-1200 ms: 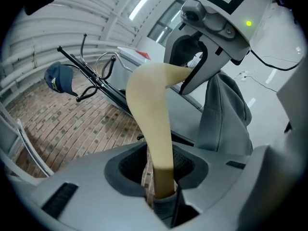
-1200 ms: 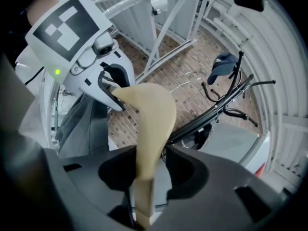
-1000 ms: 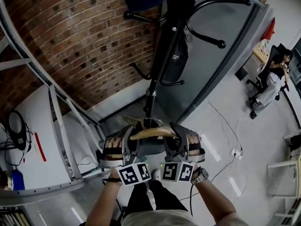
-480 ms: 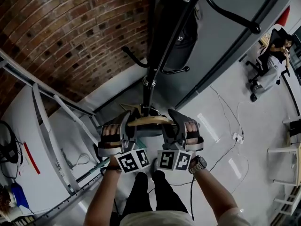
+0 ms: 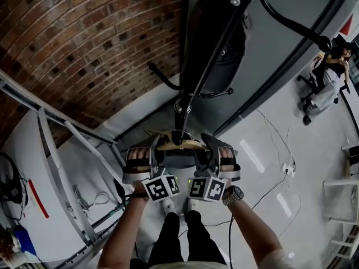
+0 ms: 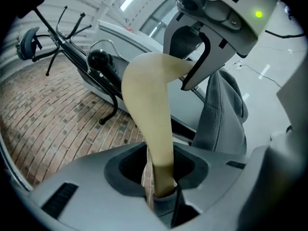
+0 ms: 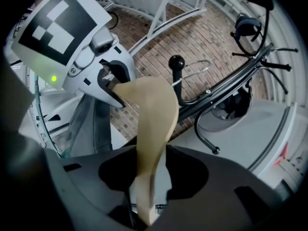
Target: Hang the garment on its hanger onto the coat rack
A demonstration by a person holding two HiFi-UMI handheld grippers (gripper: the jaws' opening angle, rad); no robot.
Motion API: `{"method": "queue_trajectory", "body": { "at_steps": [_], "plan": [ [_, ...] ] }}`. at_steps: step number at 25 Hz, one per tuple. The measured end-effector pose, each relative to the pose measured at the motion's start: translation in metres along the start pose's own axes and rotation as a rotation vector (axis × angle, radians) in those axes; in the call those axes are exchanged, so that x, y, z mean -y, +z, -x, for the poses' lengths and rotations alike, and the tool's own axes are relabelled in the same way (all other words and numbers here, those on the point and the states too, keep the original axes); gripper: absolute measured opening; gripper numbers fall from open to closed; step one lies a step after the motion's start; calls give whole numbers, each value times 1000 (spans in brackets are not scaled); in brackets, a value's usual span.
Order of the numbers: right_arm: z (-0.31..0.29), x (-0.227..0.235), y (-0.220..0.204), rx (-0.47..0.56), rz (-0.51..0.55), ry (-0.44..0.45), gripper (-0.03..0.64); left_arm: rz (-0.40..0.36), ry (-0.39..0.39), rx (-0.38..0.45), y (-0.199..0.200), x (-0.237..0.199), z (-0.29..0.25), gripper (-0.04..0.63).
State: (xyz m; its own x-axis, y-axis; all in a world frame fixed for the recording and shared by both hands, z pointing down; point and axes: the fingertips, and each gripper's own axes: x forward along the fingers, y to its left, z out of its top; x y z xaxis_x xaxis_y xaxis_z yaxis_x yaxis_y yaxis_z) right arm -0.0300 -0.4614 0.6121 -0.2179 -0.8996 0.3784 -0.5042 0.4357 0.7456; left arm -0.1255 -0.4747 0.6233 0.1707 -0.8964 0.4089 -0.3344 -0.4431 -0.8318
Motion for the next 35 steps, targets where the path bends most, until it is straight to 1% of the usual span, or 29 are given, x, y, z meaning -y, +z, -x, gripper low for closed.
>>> {"method": "queue_trajectory", "body": {
  "at_steps": [4, 8, 10, 12, 15, 18, 20, 23, 27, 30, 32, 34, 35],
  "plan": [
    [-14, -6, -5, -13, -2, 3, 156, -34, -2, -9, -6, 6, -15, 112],
    [-27, -13, -17, -42, 7, 21, 156, -44, -3, -7, -7, 16, -27, 111],
    [-31, -16, -20, -46, -3, 34, 156, -28, -14, -17, -11, 19, -31, 112],
    [-34, -20, -19, -40, 17, 45, 156, -6, -22, -34, -15, 19, -35, 112],
    [-38, -25, -21, -42, 48, 58, 156, 6, -35, -60, -21, 23, -38, 112],
    [-46, -25, -24, -54, 19, 55, 156, 31, -61, -80, -25, 28, -45, 110],
    [-51, -24, -26, -58, 14, 48, 156, 14, -67, -87, -26, 31, -50, 110],
    [-59, -23, -27, -67, 30, 44, 156, -8, -57, -93, -27, 29, -57, 110],
    [-63, -23, -23, -72, 26, 47, 156, 6, -17, -85, -31, 23, -64, 112],
    [-58, -20, -22, -51, -7, 49, 158, 31, 7, -63, -29, 22, -64, 112],
    [-55, -18, -26, -44, -67, 53, 171, 43, 20, -41, -28, 21, -61, 112],
    [-52, -18, -31, -43, -135, 66, 211, 52, 38, -17, -29, 19, -58, 116],
    [-51, -18, -34, -43, -164, 74, 233, 56, 50, -2, -30, 17, -56, 146]
  ]
}}
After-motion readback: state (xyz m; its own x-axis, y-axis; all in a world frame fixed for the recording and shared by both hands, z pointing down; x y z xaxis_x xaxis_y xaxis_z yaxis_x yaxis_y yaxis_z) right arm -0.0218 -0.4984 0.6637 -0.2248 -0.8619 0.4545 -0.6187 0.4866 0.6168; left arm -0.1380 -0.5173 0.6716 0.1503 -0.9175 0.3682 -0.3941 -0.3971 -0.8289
